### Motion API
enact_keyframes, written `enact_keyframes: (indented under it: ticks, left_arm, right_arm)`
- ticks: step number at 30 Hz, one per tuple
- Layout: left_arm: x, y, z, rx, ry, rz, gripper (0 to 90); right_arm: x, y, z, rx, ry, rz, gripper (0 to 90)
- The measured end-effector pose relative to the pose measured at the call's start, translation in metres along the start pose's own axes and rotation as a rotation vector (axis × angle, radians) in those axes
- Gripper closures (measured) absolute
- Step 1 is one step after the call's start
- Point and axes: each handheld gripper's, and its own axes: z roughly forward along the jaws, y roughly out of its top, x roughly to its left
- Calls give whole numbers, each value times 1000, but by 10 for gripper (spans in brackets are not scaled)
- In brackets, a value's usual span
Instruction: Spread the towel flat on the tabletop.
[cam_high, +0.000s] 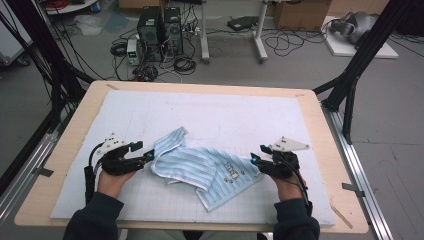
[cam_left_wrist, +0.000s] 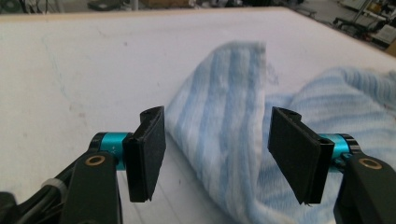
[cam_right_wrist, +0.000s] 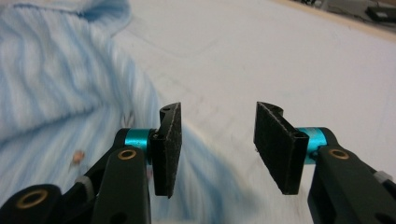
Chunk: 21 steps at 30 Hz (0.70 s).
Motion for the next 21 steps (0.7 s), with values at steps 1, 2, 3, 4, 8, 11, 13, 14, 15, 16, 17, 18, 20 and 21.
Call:
enact_keyframes:
  ticks: [1, 2, 3, 4, 8, 11, 13, 14, 15, 16, 17, 18, 20, 21]
  left_arm:
    - [-1, 4, 2, 0, -1, 7, 359]
    - [-2, 9, 5, -6, -9, 20, 358]
    - [-3, 12, 8, -12, -14, 31, 357]
    - [-5, 16, 12, -11, -20, 38, 357]
    - [-11, 24, 32, 13, -51, 55, 360]
    - [-15, 24, 49, 45, -64, 52, 363]
    - [-16, 20, 58, 68, -67, 50, 369]
    - [-16, 18, 62, 88, -66, 57, 370]
    - [-16, 15, 66, 105, -67, 59, 370]
    - [-17, 13, 69, 122, -65, 64, 371]
    - [-18, 11, 72, 139, -64, 76, 374]
    - [-18, 9, 74, 155, -58, 86, 382]
    - [-18, 7, 77, 172, -55, 94, 413]
    - [-18, 6, 77, 190, -51, 104, 458]
  right_arm:
    - [1, 7, 7, 8, 5, -11, 499]
    - [2, 13, 16, 19, 12, -30, 499]
    - [5, 22, 36, 68, 28, -58, 498]
    - [5, 22, 36, 68, 28, -58, 498]
    - [14, 30, 79, 173, 85, -103, 500]
    - [18, 27, 94, 219, 120, -110, 506]
    - [21, 23, 103, 255, 178, -104, 520]
    - [22, 23, 102, 246, 187, -111, 521]
    - [23, 24, 101, 249, 200, -112, 522]
    - [24, 23, 100, 248, 217, -117, 532]
    - [25, 22, 98, 251, 226, -123, 541]
    - [25, 21, 96, 247, 242, -130, 570]
    - [27, 19, 93, 252, 257, -136, 620]
    - [28, 18, 92, 250, 272, -143, 671]
